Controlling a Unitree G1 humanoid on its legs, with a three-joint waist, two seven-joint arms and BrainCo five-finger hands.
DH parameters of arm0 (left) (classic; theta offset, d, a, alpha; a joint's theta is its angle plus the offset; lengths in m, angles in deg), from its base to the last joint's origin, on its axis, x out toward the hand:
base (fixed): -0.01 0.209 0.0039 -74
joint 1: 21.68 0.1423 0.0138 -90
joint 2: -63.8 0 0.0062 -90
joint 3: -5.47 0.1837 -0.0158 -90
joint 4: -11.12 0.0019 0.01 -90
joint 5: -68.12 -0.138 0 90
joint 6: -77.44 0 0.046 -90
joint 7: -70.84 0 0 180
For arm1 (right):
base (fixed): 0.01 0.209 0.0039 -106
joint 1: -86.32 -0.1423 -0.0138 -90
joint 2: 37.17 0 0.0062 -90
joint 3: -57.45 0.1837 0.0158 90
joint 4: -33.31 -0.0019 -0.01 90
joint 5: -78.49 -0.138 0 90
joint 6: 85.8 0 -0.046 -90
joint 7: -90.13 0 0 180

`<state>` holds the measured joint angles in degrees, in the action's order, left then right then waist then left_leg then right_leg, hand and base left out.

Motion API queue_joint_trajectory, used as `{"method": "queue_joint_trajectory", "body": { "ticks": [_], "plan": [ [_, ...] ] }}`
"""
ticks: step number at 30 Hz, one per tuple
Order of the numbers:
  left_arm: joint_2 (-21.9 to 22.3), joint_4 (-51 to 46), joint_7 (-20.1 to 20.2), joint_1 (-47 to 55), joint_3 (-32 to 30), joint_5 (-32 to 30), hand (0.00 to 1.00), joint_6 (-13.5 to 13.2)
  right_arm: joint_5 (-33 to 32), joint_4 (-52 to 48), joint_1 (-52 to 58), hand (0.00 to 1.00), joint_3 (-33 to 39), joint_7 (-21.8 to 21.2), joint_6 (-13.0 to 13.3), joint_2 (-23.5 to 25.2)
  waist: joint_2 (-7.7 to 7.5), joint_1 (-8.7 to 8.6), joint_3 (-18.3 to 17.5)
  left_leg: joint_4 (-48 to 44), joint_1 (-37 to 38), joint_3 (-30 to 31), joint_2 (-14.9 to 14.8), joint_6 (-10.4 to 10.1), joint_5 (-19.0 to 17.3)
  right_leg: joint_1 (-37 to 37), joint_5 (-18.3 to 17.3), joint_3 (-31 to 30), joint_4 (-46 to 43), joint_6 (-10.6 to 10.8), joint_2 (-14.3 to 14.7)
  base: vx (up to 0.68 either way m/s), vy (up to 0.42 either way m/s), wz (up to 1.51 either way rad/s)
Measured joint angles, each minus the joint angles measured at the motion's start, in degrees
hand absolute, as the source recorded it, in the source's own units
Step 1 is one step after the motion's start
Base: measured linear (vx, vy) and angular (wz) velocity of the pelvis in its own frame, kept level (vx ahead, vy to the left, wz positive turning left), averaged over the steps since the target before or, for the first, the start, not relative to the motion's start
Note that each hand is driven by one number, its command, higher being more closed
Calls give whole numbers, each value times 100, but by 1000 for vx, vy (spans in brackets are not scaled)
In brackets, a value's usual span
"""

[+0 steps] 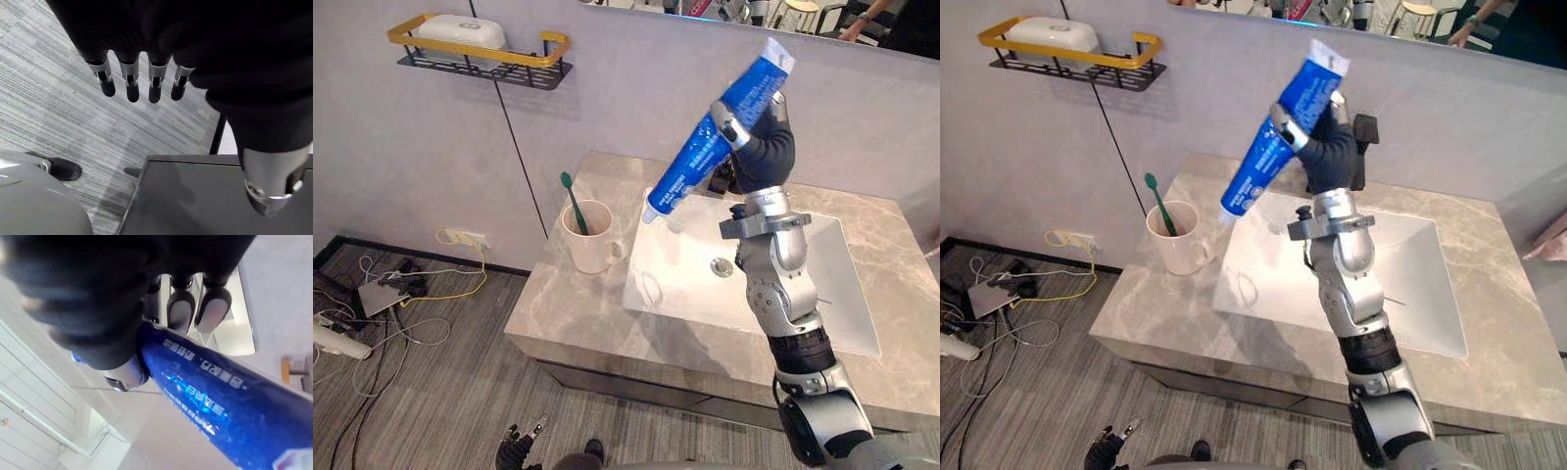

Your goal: Organize washtable

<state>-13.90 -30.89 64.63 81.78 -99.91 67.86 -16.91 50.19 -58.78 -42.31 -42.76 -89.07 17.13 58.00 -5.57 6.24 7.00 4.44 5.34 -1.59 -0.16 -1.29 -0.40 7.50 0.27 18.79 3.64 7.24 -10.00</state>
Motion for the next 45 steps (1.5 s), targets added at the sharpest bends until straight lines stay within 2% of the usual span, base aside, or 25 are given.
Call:
{"method": "queue_joint_trajectory", "body": {
  "ticks": [1,10,17,21,28,37,43,44,45],
  "plan": [
    [-4,0,2,-23,8,2,0,-1,44,109,-127,100,-25,30,0,-39,-13,78,11,0,-24,0,2,0,0,-32,0,0,-4,0,-1,0,0,0],
    [-106,10,0,-102,231,4,0,-12,766,1056,-996,100,-409,176,-103,-194,-33,247,50,-42,-167,135,10,1,3,-76,1,142,-33,-1,-3,8,-9,10],
    [-115,15,1,-126,246,11,0,-105,881,1485,-1380,100,-638,185,-116,-198,-51,300,173,-50,-185,152,7,-1,0,-84,1,146,-34,-2,-3,-5,-2,0],
    [-115,99,2,-175,261,14,0,-109,1001,1670,-1387,100,-655,180,-222,-197,-35,412,196,-59,-208,153,4,-2,-1,-95,1,157,-34,-2,0,-3,-2,1],
    [-188,107,7,-205,459,30,0,-112,1154,1929,-1512,100,-947,132,-331,-196,-38,412,299,-125,-307,158,3,-3,-3,-161,3,157,-35,-4,3,-13,-5,1],
    [-224,108,20,-216,586,75,0,-115,1274,2114,-1511,100,-1081,15,-336,-171,-22,426,310,-137,-318,161,4,-2,-7,-166,3,158,-43,-4,0,0,0,0],
    [-215,108,46,-225,631,78,0,-115,1328,2156,-1498,100,-1296,-2,-356,-160,46,415,384,-141,-324,159,-1,-3,-7,-176,3,153,-47,-4,2,0,0,0],
    [-216,108,67,-225,631,82,0,-116,1328,2156,-1482,0,-1296,-3,-366,-139,47,415,390,-141,-328,159,-2,-3,-8,-180,3,155,-47,-4,3,0,0,0],
    [-216,108,76,-225,631,83,0,-117,1332,2156,-1480,0,-1296,-3,-384,-133,48,416,393,-141,-329,159,-2,-4,-8,-180,3,155,-47,-4,3,0,0,0]
  ]
}}
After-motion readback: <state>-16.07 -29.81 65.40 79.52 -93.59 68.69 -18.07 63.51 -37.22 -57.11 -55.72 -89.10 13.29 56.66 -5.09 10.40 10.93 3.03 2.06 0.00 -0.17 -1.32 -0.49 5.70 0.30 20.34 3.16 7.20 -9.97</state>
